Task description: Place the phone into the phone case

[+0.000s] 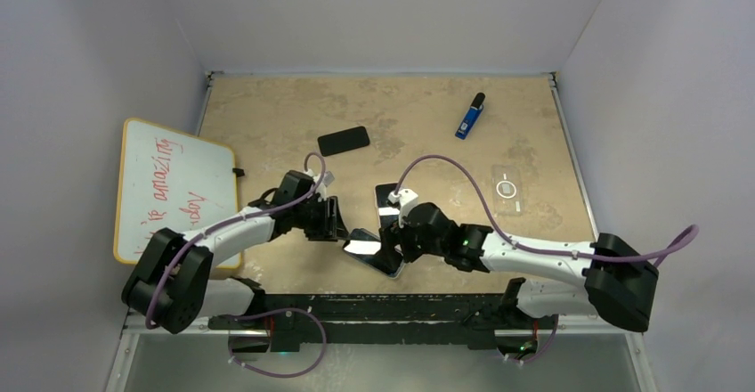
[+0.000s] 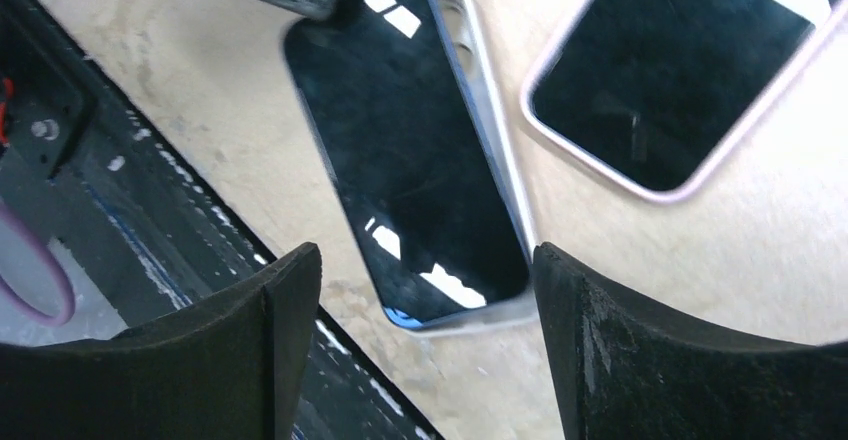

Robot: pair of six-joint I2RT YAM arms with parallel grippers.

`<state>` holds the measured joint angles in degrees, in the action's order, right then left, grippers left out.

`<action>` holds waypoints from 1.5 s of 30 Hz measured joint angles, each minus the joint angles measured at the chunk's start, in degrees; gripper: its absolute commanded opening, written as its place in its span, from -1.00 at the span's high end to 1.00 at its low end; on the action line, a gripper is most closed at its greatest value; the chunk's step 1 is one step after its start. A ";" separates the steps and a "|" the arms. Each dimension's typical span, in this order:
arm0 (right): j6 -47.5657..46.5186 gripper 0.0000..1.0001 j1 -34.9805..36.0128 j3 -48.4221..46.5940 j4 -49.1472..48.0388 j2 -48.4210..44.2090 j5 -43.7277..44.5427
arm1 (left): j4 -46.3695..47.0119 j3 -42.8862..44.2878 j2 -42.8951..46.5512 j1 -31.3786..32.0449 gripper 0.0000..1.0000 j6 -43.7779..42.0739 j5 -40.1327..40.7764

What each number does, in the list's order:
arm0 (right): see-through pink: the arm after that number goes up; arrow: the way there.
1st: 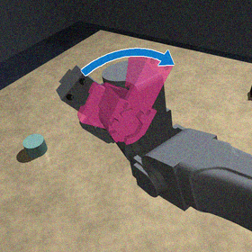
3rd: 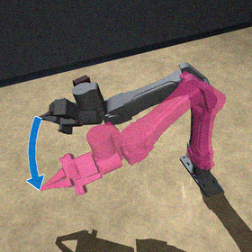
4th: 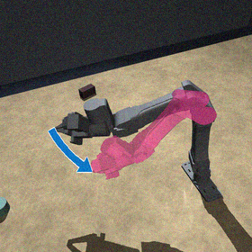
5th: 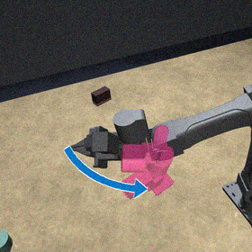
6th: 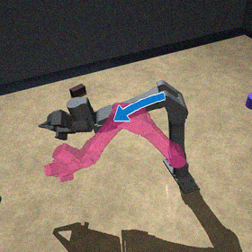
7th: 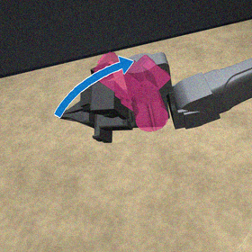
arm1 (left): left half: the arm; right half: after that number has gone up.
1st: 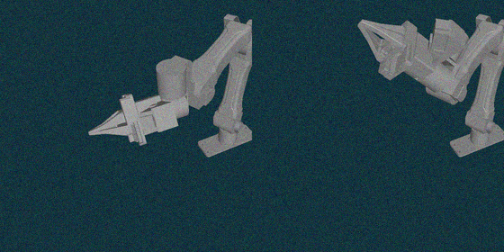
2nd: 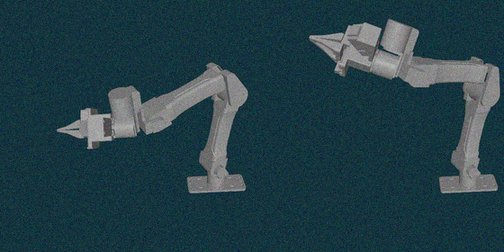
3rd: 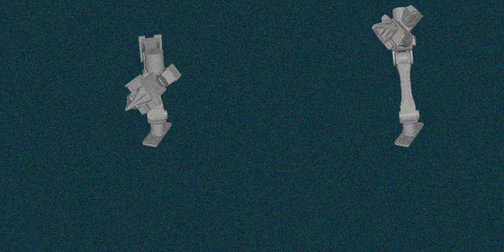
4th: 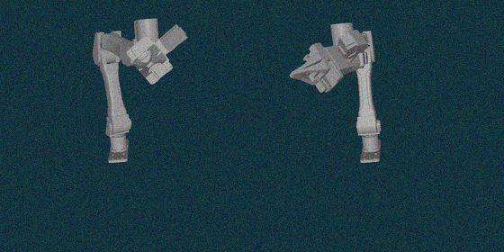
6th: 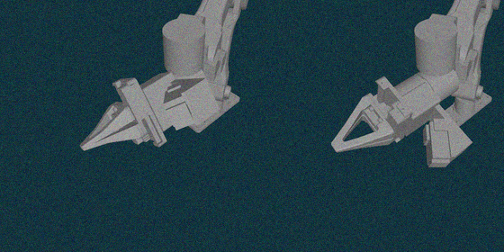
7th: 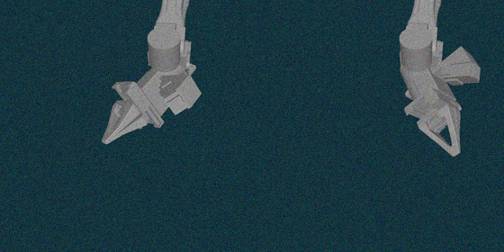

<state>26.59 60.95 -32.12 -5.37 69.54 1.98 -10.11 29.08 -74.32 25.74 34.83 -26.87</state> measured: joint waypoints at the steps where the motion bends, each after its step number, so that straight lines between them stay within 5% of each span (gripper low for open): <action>1: 0.96 -0.49 -0.52 -0.04 1.66 -0.28 -0.07 | -0.59 0.17 0.09 0.72 0.07 0.00 0.98; 12: 4.33 -0.17 -10.69 -0.22 12.59 -1.25 -5.11 | -8.04 2.99 3.61 5.64 0.03 0.09 8.41; 20: 4.76 0.15 -11.87 0.02 13.25 0.28 -8.70 | -8.13 2.78 3.67 7.08 0.29 1.25 9.09; 31: 9.16 0.31 -12.13 2.14 10.23 4.35 -10.80 | -5.25 1.01 3.67 7.85 0.49 3.13 7.50; 37: 10.78 0.40 -12.22 2.58 6.67 5.81 -12.02 | -4.96 1.01 3.67 8.24 0.80 3.43 7.50; 45: 10.99 0.50 -12.59 2.95 5.79 5.81 -12.28 | -3.21 0.31 3.41 9.84 0.84 3.80 9.35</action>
<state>37.58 48.36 -29.17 0.43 75.35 -10.31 -13.32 29.39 -70.91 35.57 38.63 -17.52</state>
